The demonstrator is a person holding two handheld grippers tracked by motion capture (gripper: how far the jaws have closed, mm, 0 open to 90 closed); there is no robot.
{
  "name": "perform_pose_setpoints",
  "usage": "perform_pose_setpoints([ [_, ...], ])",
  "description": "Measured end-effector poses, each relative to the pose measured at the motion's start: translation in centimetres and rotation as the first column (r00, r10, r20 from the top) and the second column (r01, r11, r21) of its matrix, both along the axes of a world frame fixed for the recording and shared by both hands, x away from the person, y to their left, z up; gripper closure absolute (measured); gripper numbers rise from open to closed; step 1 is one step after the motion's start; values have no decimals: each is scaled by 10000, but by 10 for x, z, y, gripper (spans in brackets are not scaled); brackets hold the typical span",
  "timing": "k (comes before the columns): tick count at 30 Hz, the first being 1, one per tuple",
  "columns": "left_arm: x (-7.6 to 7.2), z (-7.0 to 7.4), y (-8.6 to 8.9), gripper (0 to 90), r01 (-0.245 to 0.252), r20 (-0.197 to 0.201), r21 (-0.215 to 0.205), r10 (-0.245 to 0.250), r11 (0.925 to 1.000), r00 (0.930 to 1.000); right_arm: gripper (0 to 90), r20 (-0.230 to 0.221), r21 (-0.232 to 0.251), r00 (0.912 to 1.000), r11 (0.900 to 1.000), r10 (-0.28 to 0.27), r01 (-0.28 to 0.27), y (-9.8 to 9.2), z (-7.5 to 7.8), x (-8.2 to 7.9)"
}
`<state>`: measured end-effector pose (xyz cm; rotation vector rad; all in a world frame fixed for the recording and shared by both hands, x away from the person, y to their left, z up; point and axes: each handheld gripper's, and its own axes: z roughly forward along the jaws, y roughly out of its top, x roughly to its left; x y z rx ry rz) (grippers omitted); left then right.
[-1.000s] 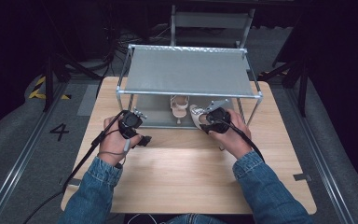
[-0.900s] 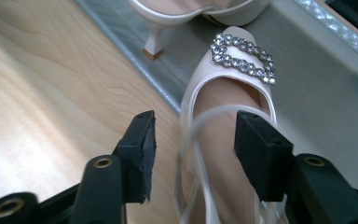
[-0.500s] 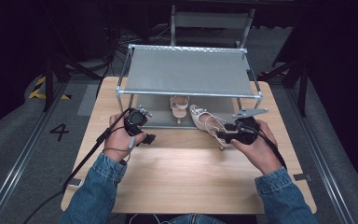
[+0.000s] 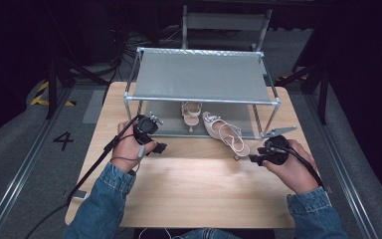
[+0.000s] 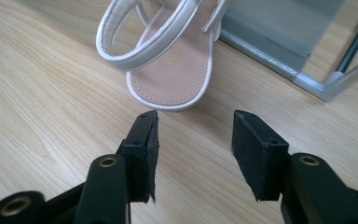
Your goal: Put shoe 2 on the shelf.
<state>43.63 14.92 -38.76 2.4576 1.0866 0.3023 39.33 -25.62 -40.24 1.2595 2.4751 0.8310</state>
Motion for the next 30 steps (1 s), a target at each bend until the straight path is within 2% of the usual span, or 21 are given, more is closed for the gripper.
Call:
perform_pose_setpoints([
  [5,0,0,1,240,29,-7,108,-29,9999,10000,506,-417,398,9991,9992,66,-49,2,-15,7],
  [6,0,0,1,240,-5,-25,191,6,9998,10000,505,-371,419,9993,9991,101,-86,2,-18,7],
  [10,-1,-1,3,240,-77,-85,228,79,9997,9999,508,-548,164,9981,9995,293,-284,9,-33,12],
  [15,-2,-1,5,240,-130,-112,231,133,9996,9998,536,-406,69,9979,9988,495,-493,14,-43,16],
  [17,-3,-2,5,239,-113,-59,250,115,9996,9999,577,-366,98,9978,9984,553,-550,18,-49,18],
  [21,-4,-3,6,239,-105,-133,254,109,9996,9999,584,-177,124,9981,9982,594,-592,19,-51,20],
  [25,-4,-3,8,239,-210,-134,271,213,9994,9997,649,79,559,9973,9957,737,-740,22,-51,21],
  [30,-4,-4,9,239,-180,-155,285,185,9994,9997,671,190,561,9957,9942,906,-916,24,-55,23],
])
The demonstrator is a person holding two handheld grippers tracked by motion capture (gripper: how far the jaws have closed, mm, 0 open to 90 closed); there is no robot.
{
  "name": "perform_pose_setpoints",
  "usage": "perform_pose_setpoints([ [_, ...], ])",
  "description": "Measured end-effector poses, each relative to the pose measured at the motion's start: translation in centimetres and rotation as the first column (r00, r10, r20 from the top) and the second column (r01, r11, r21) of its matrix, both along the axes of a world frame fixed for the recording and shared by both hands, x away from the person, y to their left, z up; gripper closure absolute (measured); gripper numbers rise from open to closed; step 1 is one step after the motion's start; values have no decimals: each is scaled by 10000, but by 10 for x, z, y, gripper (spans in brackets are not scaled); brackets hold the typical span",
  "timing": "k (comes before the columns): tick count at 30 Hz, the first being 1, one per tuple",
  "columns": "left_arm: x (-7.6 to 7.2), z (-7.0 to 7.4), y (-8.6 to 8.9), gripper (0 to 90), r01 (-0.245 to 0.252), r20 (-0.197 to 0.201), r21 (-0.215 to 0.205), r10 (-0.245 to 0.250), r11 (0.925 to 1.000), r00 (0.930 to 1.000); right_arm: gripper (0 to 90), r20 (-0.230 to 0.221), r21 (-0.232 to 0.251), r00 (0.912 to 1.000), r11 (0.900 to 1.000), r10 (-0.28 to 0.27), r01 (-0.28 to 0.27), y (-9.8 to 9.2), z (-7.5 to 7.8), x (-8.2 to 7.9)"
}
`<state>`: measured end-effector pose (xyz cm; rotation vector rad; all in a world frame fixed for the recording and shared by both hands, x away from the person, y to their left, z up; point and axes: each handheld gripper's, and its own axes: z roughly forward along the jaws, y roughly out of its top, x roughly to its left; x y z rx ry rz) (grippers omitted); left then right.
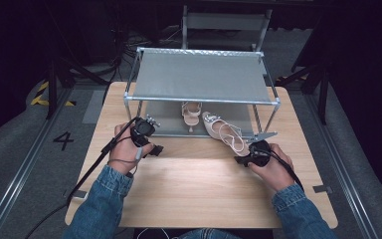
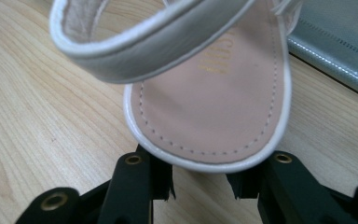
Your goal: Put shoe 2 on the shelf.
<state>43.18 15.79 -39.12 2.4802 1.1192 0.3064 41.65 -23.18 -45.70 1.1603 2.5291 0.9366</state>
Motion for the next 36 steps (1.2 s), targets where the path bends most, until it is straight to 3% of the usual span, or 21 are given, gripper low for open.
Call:
perform_pose_setpoints([
  [3,0,-1,0,239,-17,-17,-36,17,10000,10000,751,156,83,9999,10000,-13,12,1,2,-1],
  [5,0,-2,0,239,-29,-13,-17,29,10000,10000,781,148,426,9999,9991,-71,65,3,6,-2],
  [17,0,-2,0,239,-59,-58,-43,59,10000,10000,776,494,1145,9978,9927,-441,382,10,20,0],
  [27,0,0,2,239,-95,-12,-32,95,9999,10000,782,548,1031,9976,9940,-424,366,27,20,9],
  [36,0,1,5,239,-110,15,-73,110,9999,9999,786,757,1316,9954,9901,-593,489,44,23,26],
])
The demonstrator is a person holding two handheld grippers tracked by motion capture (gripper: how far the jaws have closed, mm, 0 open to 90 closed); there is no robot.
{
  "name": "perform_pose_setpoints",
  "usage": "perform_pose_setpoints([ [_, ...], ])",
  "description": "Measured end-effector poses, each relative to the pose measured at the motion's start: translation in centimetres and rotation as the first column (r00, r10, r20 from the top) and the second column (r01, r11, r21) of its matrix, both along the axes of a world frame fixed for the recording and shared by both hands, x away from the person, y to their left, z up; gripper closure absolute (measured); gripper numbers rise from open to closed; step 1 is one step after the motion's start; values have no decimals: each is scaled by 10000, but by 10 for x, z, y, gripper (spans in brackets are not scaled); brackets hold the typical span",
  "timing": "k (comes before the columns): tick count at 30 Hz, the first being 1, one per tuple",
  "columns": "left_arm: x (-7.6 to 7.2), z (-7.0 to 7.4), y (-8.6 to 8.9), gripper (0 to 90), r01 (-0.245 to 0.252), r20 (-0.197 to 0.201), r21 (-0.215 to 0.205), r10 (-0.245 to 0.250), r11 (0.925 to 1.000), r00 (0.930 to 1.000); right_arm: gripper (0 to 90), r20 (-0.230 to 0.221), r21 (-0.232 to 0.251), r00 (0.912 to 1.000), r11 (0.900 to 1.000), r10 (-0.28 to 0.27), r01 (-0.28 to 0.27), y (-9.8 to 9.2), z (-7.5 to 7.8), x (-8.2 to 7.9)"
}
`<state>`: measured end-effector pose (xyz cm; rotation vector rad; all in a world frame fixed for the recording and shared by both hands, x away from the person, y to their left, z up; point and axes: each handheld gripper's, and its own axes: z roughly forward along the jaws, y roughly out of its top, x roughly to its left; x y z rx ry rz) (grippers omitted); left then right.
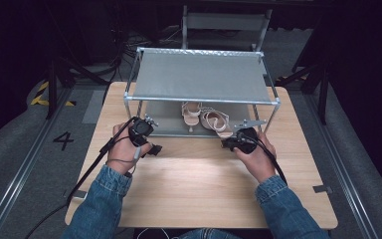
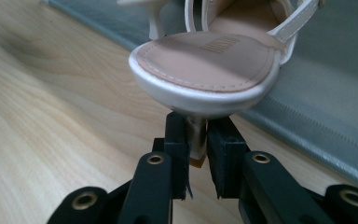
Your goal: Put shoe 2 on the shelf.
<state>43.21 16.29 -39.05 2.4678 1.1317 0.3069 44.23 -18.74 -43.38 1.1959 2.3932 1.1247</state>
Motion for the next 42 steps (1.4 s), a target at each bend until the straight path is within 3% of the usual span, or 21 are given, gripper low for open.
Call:
perform_pose_setpoints([
  [13,-3,0,4,239,-92,-38,-22,92,10000,10000,787,323,-70,9993,9998,-196,199,12,-1,22],
  [27,-9,-2,13,237,-300,-56,51,301,9995,9995,793,582,-73,9979,9995,-292,297,30,-13,50],
  [42,-18,1,25,237,-631,48,-13,631,9980,9980,798,535,-113,9985,9999,-79,85,42,-20,65],
])
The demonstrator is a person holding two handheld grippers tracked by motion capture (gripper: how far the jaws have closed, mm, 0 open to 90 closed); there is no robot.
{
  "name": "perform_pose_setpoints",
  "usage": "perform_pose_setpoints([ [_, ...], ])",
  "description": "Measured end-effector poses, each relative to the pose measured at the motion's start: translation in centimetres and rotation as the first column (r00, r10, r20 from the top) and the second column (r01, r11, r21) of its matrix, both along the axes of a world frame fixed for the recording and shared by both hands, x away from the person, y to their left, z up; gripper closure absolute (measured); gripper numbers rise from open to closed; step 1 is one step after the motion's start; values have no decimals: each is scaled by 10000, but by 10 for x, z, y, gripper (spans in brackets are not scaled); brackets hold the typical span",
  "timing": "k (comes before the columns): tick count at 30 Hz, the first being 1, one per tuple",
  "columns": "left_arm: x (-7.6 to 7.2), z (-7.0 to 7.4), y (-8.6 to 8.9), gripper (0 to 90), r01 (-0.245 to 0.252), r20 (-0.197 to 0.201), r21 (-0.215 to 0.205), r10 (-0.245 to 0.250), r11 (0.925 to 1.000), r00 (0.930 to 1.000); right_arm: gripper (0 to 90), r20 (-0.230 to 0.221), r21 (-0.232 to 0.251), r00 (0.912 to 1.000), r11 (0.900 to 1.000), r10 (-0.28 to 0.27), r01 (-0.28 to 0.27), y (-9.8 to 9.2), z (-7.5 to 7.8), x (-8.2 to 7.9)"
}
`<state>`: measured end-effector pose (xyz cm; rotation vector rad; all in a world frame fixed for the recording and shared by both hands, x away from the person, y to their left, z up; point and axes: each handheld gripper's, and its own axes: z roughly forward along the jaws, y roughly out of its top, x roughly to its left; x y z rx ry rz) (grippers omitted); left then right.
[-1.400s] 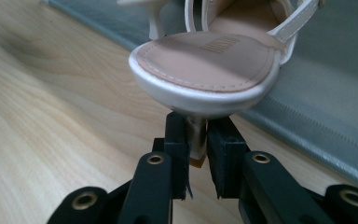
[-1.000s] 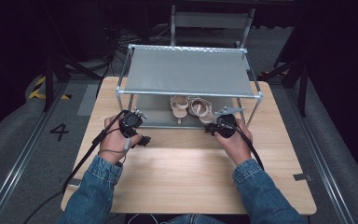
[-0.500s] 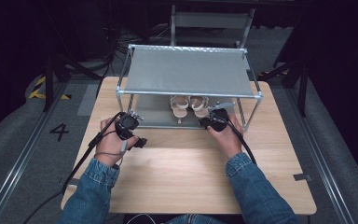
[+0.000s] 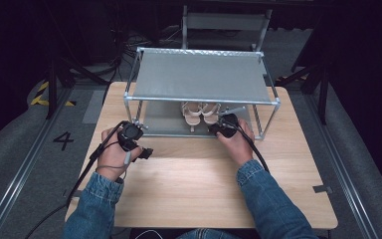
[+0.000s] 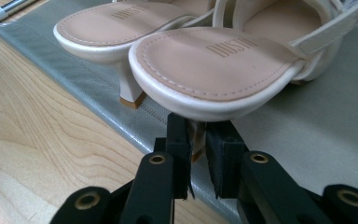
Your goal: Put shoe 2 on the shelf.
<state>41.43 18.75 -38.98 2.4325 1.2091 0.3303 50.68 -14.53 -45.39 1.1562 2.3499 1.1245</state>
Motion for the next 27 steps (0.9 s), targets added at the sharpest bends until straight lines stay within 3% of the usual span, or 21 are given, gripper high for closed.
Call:
perform_pose_setpoints([
  [13,-7,-2,9,237,-221,-24,90,221,9997,9998,801,-205,5,9997,9999,150,-150,11,-7,8],
  [17,-8,-2,10,237,-277,-69,47,277,9996,9996,802,-82,-262,9998,9994,205,-207,11,-10,9],
  [27,-8,-2,10,237,-295,-86,-8,295,9996,9995,802,59,-246,9998,9995,181,-179,11,-13,11],
])
